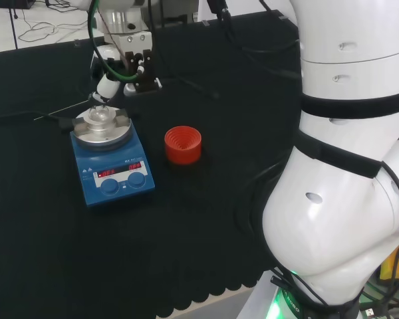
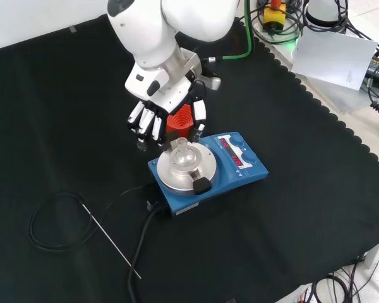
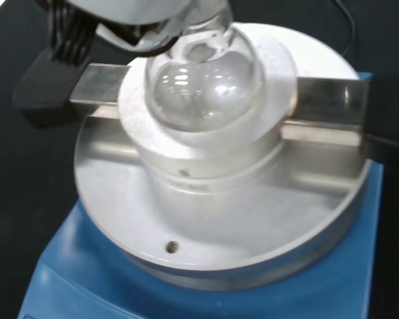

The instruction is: Place the round-bottom flask on the heater.

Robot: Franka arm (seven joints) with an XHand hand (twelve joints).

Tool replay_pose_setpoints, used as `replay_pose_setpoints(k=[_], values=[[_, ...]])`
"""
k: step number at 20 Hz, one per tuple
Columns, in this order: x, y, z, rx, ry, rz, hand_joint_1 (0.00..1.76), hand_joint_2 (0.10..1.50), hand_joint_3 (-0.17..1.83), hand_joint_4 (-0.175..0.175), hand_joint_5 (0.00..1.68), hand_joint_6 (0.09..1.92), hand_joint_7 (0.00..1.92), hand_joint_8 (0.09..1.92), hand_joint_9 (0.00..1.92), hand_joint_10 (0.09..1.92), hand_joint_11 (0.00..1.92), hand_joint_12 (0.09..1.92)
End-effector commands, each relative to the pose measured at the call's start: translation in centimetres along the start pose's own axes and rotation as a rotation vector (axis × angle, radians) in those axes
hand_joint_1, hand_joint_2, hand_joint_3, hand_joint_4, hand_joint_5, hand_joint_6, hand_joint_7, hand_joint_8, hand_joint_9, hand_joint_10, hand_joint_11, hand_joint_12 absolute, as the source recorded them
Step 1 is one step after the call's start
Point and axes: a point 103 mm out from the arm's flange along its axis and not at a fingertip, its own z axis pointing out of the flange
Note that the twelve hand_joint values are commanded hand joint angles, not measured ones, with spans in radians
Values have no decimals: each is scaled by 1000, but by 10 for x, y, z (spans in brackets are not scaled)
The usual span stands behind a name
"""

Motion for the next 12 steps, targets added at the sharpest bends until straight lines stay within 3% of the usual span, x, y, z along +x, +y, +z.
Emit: replay_pose_setpoints(k=[1,12], values=[[1,-12,-1,-12,-15,18,888,618,579,-54,664,793,232,712,503,689,107,1423],[13,-68,-34,-86,-19,64,873,615,579,-52,561,752,218,710,490,694,91,1428]])
